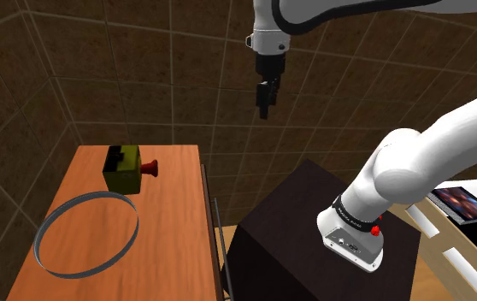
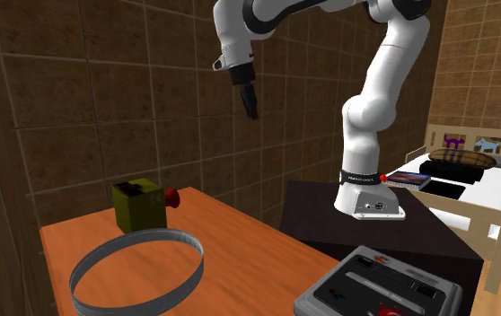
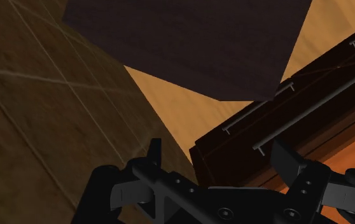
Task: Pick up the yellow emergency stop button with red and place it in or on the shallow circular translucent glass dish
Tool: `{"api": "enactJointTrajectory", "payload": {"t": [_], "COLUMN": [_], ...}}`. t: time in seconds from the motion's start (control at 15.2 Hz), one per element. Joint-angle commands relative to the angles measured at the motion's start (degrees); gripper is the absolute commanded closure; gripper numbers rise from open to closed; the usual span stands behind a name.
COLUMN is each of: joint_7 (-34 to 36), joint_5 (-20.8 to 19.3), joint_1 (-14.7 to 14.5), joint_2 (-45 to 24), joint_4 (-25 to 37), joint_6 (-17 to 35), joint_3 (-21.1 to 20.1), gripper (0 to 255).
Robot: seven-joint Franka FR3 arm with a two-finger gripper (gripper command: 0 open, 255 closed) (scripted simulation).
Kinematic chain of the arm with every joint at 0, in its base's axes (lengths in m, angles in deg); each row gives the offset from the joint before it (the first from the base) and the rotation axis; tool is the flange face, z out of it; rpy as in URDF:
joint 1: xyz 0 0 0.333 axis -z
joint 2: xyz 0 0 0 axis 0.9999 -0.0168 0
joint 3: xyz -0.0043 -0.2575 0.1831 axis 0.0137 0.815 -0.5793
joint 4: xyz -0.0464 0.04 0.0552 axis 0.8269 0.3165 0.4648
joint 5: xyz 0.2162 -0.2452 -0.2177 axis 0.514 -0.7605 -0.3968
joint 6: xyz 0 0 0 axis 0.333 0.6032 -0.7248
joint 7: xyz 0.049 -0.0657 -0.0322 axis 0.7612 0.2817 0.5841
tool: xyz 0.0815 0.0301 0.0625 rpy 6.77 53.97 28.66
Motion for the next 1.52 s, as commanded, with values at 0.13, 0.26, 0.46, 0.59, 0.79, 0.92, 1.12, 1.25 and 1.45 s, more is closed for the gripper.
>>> {"api": "enactJointTrajectory", "payload": {"t": [0.13,0.26,0.46,0.59,0.79,0.92,1.12,1.25,1.45], "joint_7": [-1.1,-1.2,-1.4,-1.5,-1.7,-1.8,-1.9,-2.0,-2.1], "joint_5": [1.2,1.6,1.9,2.1,2.1,1.9,1.5,1.1,0.3], "joint_1": [-2.1,-3.4,-5.6,-6.5,-7.7,-8.6,-10.1,-11.2,-13.0], "joint_2": [-8.0,-11.7,-17.2,-20.9,-26.3,-30.0,-35.5,-39.2,-44.8], "joint_4": [4.1,6.4,10.3,13.1,17.7,21.0,26.4,30.3,36.6], "joint_6": [4.2,5.7,7.7,8.7,9.9,10.4,10.8,10.9,10.5], "joint_3": [-1.6,-2.0,-2.5,-3.4,-4.8,-5.6,-6.7,-7.5,-8.4], "gripper": [0,0,0,0,0,0,0,0,0]}}
